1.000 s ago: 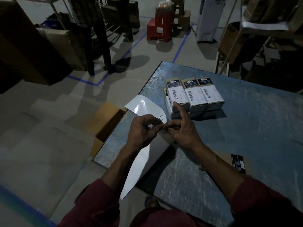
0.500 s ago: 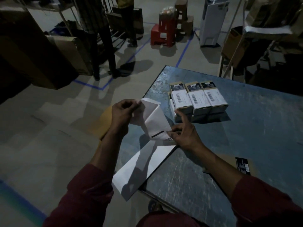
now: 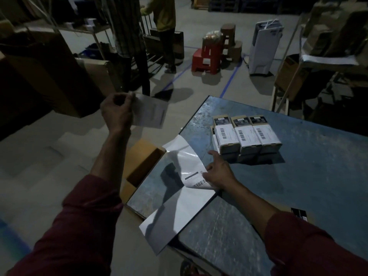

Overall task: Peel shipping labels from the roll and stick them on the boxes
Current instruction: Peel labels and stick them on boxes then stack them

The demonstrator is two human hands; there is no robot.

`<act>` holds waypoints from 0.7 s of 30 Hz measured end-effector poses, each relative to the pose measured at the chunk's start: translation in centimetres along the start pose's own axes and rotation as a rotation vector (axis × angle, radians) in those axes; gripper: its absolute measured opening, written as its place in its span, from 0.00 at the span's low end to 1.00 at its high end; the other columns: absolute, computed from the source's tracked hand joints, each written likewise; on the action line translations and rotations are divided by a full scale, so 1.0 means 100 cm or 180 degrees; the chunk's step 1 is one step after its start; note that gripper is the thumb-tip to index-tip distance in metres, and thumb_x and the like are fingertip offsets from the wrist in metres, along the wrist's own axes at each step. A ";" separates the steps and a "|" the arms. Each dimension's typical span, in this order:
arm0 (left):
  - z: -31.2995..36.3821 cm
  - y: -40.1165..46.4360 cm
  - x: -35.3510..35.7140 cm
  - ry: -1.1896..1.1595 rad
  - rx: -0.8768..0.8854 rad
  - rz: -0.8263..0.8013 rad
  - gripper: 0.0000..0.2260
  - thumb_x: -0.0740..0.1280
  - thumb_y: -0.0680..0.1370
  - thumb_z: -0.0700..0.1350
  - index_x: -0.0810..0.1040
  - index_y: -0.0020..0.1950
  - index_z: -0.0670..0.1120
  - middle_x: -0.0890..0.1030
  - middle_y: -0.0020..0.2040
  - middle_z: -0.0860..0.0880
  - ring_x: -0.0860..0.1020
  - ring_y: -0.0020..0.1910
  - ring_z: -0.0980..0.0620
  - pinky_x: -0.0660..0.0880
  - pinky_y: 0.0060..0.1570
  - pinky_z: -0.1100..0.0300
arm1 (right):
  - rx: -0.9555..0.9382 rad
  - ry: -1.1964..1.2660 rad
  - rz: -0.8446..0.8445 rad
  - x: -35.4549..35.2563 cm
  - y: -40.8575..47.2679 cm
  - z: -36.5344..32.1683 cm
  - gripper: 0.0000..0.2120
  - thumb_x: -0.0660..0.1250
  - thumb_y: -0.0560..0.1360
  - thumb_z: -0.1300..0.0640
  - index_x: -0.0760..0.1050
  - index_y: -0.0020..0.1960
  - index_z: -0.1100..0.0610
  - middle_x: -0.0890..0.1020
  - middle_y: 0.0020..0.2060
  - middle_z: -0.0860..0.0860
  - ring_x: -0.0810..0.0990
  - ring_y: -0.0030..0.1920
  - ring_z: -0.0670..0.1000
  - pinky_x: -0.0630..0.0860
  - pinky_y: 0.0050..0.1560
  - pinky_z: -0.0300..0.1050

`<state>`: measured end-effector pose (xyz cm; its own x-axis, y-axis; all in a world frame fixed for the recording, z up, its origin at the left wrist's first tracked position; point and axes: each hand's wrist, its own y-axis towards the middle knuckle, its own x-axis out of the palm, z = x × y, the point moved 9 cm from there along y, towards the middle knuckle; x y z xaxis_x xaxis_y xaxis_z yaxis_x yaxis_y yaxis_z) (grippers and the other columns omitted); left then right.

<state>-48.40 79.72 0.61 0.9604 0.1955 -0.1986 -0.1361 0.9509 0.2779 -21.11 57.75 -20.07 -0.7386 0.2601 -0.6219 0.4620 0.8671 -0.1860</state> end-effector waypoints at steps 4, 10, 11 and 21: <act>0.016 -0.068 0.042 -0.0005 0.0439 -0.0592 0.06 0.75 0.79 0.48 0.84 0.50 0.46 0.85 0.45 0.48 0.83 0.44 0.53 0.82 0.43 0.52 | -0.0197 -0.0001 0.0391 -0.018 -0.009 -0.018 0.25 0.78 0.73 0.48 0.78 0.68 0.53 0.83 0.55 0.47 0.82 0.56 0.50 0.77 0.55 0.43; 0.058 -0.251 0.082 0.0258 0.2609 -0.1169 0.02 0.74 0.80 0.40 0.86 0.48 0.43 0.86 0.48 0.47 0.84 0.45 0.46 0.78 0.44 0.52 | 0.0647 0.2412 0.0731 -0.079 -0.067 -0.029 0.24 0.61 0.82 0.36 0.85 0.50 0.53 0.88 0.45 0.49 0.87 0.42 0.47 0.82 0.43 0.42; 0.061 -0.275 0.088 0.0249 0.2877 -0.1282 0.04 0.74 0.80 0.41 0.87 0.48 0.42 0.87 0.49 0.46 0.84 0.46 0.45 0.77 0.45 0.51 | 0.0784 0.2770 0.0738 -0.085 -0.078 -0.021 0.21 0.65 0.81 0.37 0.86 0.48 0.53 0.89 0.44 0.50 0.88 0.44 0.50 0.84 0.45 0.47; 0.036 -0.393 0.135 0.0238 0.3088 -0.3085 0.16 0.80 0.69 0.51 0.86 0.56 0.53 0.82 0.63 0.55 0.77 0.63 0.45 0.73 0.57 0.43 | 0.0949 0.2798 0.0778 -0.124 -0.156 0.074 0.10 0.69 0.82 0.60 0.84 0.61 0.60 0.88 0.54 0.57 0.88 0.52 0.60 0.83 0.54 0.58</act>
<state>-29.18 44.16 -9.64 0.5531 -0.4030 -0.7292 0.8282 0.1714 0.5335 -15.57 37.88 -15.09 -0.6534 0.7502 0.1013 0.6684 0.6345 -0.3882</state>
